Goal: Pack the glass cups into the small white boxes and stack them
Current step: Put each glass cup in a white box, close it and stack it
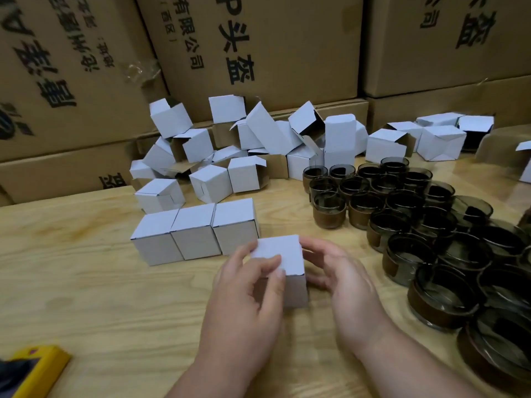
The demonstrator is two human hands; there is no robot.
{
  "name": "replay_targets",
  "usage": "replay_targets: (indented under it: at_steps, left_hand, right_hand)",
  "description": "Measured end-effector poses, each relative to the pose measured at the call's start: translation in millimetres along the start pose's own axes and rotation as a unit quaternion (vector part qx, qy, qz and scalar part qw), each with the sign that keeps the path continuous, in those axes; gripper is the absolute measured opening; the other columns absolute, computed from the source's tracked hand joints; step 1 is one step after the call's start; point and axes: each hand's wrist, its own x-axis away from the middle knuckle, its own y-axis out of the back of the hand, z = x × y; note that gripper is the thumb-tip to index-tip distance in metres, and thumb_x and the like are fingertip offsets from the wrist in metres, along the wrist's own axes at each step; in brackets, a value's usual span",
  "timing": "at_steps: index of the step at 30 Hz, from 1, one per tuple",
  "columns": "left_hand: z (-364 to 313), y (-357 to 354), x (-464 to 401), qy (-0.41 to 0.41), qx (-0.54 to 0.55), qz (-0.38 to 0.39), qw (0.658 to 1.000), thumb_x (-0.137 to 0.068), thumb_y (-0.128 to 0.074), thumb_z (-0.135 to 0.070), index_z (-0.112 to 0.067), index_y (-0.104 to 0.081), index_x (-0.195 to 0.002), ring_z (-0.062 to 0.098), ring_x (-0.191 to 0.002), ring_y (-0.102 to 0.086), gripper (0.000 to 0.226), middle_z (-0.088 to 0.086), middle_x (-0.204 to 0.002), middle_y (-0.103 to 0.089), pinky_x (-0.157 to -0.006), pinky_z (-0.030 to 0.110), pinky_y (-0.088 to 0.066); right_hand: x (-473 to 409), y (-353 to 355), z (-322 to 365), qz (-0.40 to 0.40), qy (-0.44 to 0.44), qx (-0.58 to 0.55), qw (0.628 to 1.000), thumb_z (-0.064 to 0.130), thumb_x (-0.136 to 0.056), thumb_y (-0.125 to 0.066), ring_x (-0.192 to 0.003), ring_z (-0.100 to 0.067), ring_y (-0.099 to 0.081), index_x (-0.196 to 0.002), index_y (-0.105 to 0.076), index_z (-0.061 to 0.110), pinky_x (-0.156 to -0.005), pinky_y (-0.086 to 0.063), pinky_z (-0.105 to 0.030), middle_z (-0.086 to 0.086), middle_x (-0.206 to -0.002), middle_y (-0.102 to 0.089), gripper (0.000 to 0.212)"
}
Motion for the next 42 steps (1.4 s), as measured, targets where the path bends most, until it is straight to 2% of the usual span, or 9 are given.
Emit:
replay_targets:
  at_steps: [3,7,11,19,23,27,33,37,42]
  left_hand:
    - [5.7,29.3,6.3,0.053,-0.064,-0.005,0.997,-0.057,-0.06,-0.084,-0.043,-0.059,-0.09,-0.005,-0.126,-0.044,0.053,-0.028,-0.131,-0.046,-0.094,0.019,-0.036]
    - [8.8,59.0,6.6,0.149,-0.105,0.004,0.983,-0.051,-0.064,-0.075,-0.049,-0.046,-0.094,-0.003,-0.089,-0.056,0.053,-0.027,-0.098,-0.055,-0.064,0.014,-0.039]
    - [25.4,87.4,4.2,0.207,-0.129,-0.008,0.97,-0.052,-0.058,-0.071,-0.05,-0.044,-0.099,0.003,-0.074,-0.062,0.053,-0.017,-0.097,-0.062,-0.055,0.028,-0.042]
    - [62.3,124.4,-28.9,0.271,-0.197,-0.034,0.942,-0.069,-0.067,-0.064,-0.04,-0.044,-0.099,0.023,-0.085,-0.066,0.044,-0.003,-0.108,-0.063,-0.066,0.035,-0.051]
    - [68.9,123.9,-48.5,0.271,-0.221,-0.042,0.936,-0.074,-0.07,-0.063,-0.037,-0.047,-0.104,0.023,-0.087,-0.065,0.046,0.0,-0.114,-0.058,-0.065,0.035,-0.049]
    - [71.8,121.6,-57.5,0.273,-0.226,-0.045,0.934,-0.075,-0.07,-0.063,-0.036,-0.047,-0.105,0.025,-0.089,-0.063,0.047,0.001,-0.114,-0.056,-0.066,0.036,-0.048]
    - [73.6,119.7,-59.0,0.278,-0.227,-0.045,0.932,-0.072,-0.072,-0.069,-0.038,-0.048,-0.111,0.033,-0.11,-0.058,0.056,0.002,-0.123,-0.052,-0.087,0.045,-0.052]
    - [63.9,118.7,-70.0,0.191,-0.253,-0.068,0.946,-0.077,-0.064,-0.076,-0.041,-0.052,-0.128,0.031,-0.132,-0.043,0.063,-0.003,-0.141,-0.047,-0.1,0.05,-0.043]
    - [47.3,98.6,-110.3,0.057,-0.263,0.036,0.962,-0.088,-0.05,-0.076,-0.049,-0.043,-0.146,0.022,-0.152,-0.021,0.064,-0.008,-0.165,-0.027,-0.121,0.053,-0.026]
  right_hand:
    - [8.8,-10.5,-5.8,0.076,-0.037,0.0,0.996,0.028,-0.08,-0.036,-0.118,-0.014,-0.066,-0.107,-0.078,0.015,-0.096,-0.053,-0.045,0.003,-0.122,-0.074,0.051]
    - [15.0,-16.8,-8.9,0.127,-0.04,0.042,0.99,0.029,-0.08,-0.037,-0.117,-0.009,-0.066,-0.098,-0.08,0.014,-0.093,-0.05,-0.035,0.01,-0.125,-0.072,0.049]
    - [13.7,-13.0,-6.2,0.112,-0.042,0.066,0.991,0.03,-0.078,-0.038,-0.107,-0.015,-0.07,-0.092,-0.08,0.015,-0.091,-0.053,-0.037,0.009,-0.116,-0.075,0.047]
    - [10.8,-12.2,-5.2,0.079,-0.058,0.084,0.992,0.002,-0.103,-0.033,-0.105,-0.027,-0.069,-0.096,-0.078,0.009,-0.086,-0.054,-0.041,-0.003,-0.108,-0.077,0.047]
    - [9.7,-12.6,-5.9,0.089,-0.061,0.081,0.991,0.028,-0.082,-0.042,-0.101,-0.021,-0.07,-0.094,-0.08,0.013,-0.086,-0.053,-0.037,-0.001,-0.108,-0.076,0.042]
    - [10.1,-12.6,-3.9,0.082,-0.064,0.074,0.992,0.031,-0.076,-0.039,-0.099,-0.021,-0.07,-0.091,-0.081,0.017,-0.089,-0.053,-0.042,0.001,-0.107,-0.077,0.047]
    - [11.4,-15.1,1.3,0.085,-0.076,0.091,0.989,0.032,-0.077,-0.038,-0.097,-0.017,-0.07,-0.091,-0.081,0.02,-0.092,-0.052,-0.045,0.004,-0.105,-0.077,0.047]
    - [11.5,-16.1,1.0,0.081,-0.073,0.102,0.989,0.033,-0.077,-0.038,-0.095,-0.016,-0.07,-0.09,-0.081,0.025,-0.092,-0.052,-0.045,0.005,-0.102,-0.076,0.046]
    - [9.2,-15.5,-1.1,0.077,-0.082,0.108,0.988,0.033,-0.076,-0.038,-0.097,-0.026,-0.069,-0.091,-0.08,0.032,-0.09,-0.052,-0.044,-0.003,-0.101,-0.077,0.044]
